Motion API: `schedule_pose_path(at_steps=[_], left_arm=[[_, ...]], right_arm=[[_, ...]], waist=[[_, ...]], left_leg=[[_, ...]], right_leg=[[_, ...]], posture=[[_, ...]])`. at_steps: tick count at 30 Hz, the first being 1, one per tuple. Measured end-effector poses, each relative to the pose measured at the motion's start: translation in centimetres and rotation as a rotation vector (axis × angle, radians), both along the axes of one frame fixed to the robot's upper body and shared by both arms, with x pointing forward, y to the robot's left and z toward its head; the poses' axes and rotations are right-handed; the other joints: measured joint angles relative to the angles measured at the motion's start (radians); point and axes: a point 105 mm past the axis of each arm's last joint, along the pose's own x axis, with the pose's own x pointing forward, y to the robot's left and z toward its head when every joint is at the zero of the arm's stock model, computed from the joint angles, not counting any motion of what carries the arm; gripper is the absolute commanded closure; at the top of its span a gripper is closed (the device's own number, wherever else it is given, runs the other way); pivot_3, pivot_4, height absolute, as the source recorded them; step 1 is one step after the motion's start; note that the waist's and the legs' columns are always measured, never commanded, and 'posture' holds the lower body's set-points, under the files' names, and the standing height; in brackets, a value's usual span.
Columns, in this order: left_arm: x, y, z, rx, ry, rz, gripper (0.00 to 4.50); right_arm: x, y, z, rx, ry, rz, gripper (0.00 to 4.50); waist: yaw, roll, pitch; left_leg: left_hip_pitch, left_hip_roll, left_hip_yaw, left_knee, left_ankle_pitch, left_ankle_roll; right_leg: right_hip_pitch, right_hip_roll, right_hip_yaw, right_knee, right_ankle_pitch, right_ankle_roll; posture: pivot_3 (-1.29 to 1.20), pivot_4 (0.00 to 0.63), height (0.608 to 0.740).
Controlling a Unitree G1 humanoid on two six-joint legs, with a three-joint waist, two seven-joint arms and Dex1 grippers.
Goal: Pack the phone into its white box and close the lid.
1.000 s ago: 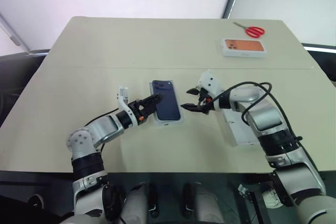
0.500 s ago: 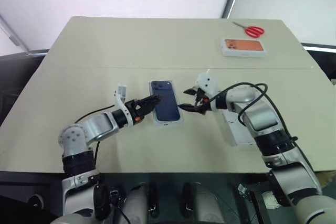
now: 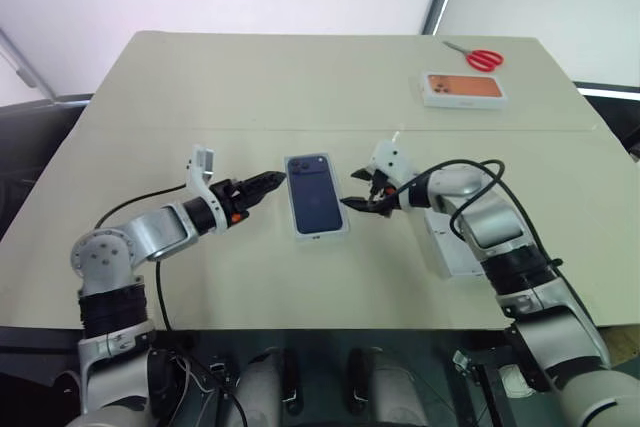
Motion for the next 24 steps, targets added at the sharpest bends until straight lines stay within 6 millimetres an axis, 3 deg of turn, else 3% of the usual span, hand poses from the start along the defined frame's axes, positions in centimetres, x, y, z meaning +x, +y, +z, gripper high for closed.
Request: schedule_pose_path(at_steps=[3, 4, 6, 7, 11, 17, 24], left_arm=[[0.4, 0.3, -0.4, 0.051, -0.013, 0.024, 2.65], [0.6, 0.3, -0.5, 0.067, -0.017, 0.026, 3.17], [0.8, 0.2, -0.9, 0.098, -0.023, 0.031, 4.2], [1.0, 0.2, -1.2, 0.121, -0.024, 0.038, 4.45], [1.9, 0.4, -3.7, 0.233, 0.012, 0.077, 4.45], [3.3, -1.7, -3.8, 0.269, -0.052, 0.065, 4.45], [3.3, -5.1, -4.1, 0.265, -0.075, -0.036, 4.45]], right_arm=[[0.5, -0.5, -0.1, -0.02, -0.019, -0.019, 4.17], [0.5, -0.5, -0.1, -0.023, -0.021, -0.021, 4.5], [0.6, -0.6, -0.2, -0.031, -0.031, -0.025, 4.5], [0.7, -0.6, -0.2, -0.038, -0.042, -0.024, 4.5], [0.5, -0.4, -1.3, -0.073, -0.051, -0.017, 4.5], [0.0, 1.2, -3.0, -0.066, -0.038, -0.015, 4.5], [-1.1, 0.1, -3.0, -0.084, -0.023, -0.017, 4.5]], waist=[[0.001, 0.0, 0.0], [0.0, 0.0, 0.0], [-0.001, 0.0, 0.0], [-0.001, 0.0, 0.0], [-0.001, 0.0, 0.0], [0.004, 0.001, 0.0], [0.008, 0.001, -0.001]], left_leg=[[0.0, 0.0, 0.0, 0.0, 0.0, 0.0], [0.0, 0.0, 0.0, 0.0, 0.0, 0.0], [0.0, 0.0, 0.0, 0.0, 0.0, 0.0], [0.0, 0.0, 0.0, 0.0, 0.0, 0.0], [0.0, 0.0, 0.001, 0.0, 0.0, 0.0], [0.0, 0.0, 0.001, 0.0, 0.0, -0.001], [0.0, -0.001, 0.0, 0.0, 0.001, 0.001]], right_leg=[[0.0, 0.0, 0.0, 0.0, 0.0, 0.0], [0.0, 0.0, 0.0, 0.0, 0.0, 0.0], [0.0, 0.0, 0.0, 0.0, 0.0, 0.0], [0.0, 0.0, 0.0, 0.0, 0.0, 0.0], [0.0, 0.0, 0.0, 0.0, 0.0, 0.0], [0.0, -0.001, 0.0, 0.001, 0.0, 0.0], [0.001, -0.001, -0.001, 0.0, 0.0, 0.0]], posture=[[0.0, 0.15, 0.738], [0.0, 0.15, 0.738], [0.0, 0.15, 0.738], [0.0, 0.15, 0.738], [0.0, 0.15, 0.738], [0.0, 0.15, 0.738], [0.0, 0.15, 0.738]])
